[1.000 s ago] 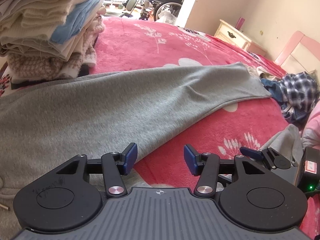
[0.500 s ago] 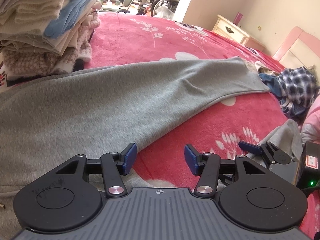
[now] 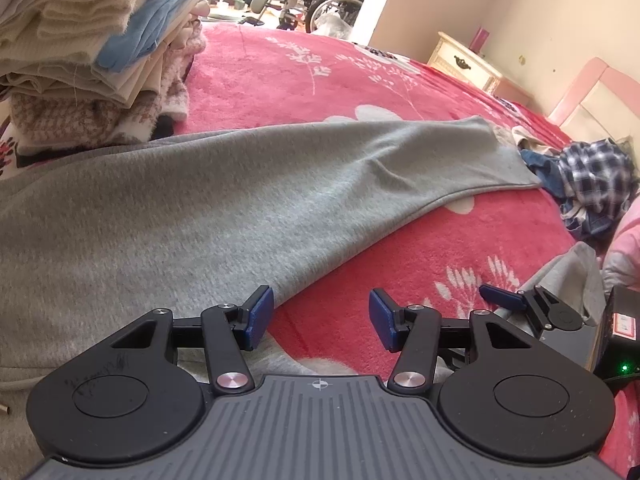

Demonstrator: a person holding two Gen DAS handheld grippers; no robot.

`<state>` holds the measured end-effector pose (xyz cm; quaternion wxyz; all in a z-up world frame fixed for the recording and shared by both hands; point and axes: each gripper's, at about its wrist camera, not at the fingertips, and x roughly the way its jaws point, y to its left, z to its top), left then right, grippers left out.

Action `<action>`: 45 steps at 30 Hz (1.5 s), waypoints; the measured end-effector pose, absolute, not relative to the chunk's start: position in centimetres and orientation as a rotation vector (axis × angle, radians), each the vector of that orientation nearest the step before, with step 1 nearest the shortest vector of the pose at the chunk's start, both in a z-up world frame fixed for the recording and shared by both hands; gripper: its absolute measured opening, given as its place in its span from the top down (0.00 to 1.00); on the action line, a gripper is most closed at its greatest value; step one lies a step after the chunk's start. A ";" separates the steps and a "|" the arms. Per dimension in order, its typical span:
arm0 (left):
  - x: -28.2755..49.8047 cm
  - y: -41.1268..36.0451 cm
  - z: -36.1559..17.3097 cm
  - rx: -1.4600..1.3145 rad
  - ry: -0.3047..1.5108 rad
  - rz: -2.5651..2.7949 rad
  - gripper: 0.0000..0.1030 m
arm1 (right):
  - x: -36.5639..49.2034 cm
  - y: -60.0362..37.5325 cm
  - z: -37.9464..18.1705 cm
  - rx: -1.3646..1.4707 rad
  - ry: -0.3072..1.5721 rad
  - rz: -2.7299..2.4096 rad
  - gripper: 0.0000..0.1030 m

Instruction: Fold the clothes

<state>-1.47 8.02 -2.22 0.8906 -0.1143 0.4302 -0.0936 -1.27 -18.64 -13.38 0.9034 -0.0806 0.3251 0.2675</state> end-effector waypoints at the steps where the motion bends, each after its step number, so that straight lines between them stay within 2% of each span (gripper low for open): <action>1: -1.5 8.0 -2.2 -0.238 0.894 -0.193 0.49 | -1.3 -18.6 -13.4 -0.167 0.672 0.553 0.00; 15: -2.4 8.0 -2.2 -0.233 0.891 -0.171 0.49 | -1.3 -18.7 -13.4 -0.167 0.672 0.553 0.00; 26: -8.4 14.4 -0.6 -0.195 0.901 -0.017 0.48 | -1.2 -18.3 -13.3 -0.191 0.678 0.538 0.00; 30: -9.9 15.3 -1.1 -0.193 0.904 -0.028 0.48 | -1.3 -19.6 -11.3 -0.162 0.681 0.521 0.00; 38: -6.1 13.2 -1.8 -0.186 0.871 -0.196 0.48 | -2.5 -22.3 -7.6 -0.119 0.700 0.476 0.00; 45: -2.0 6.9 -2.8 -0.113 0.904 -0.441 0.48 | -4.7 -28.0 -5.5 -0.159 0.716 0.297 0.00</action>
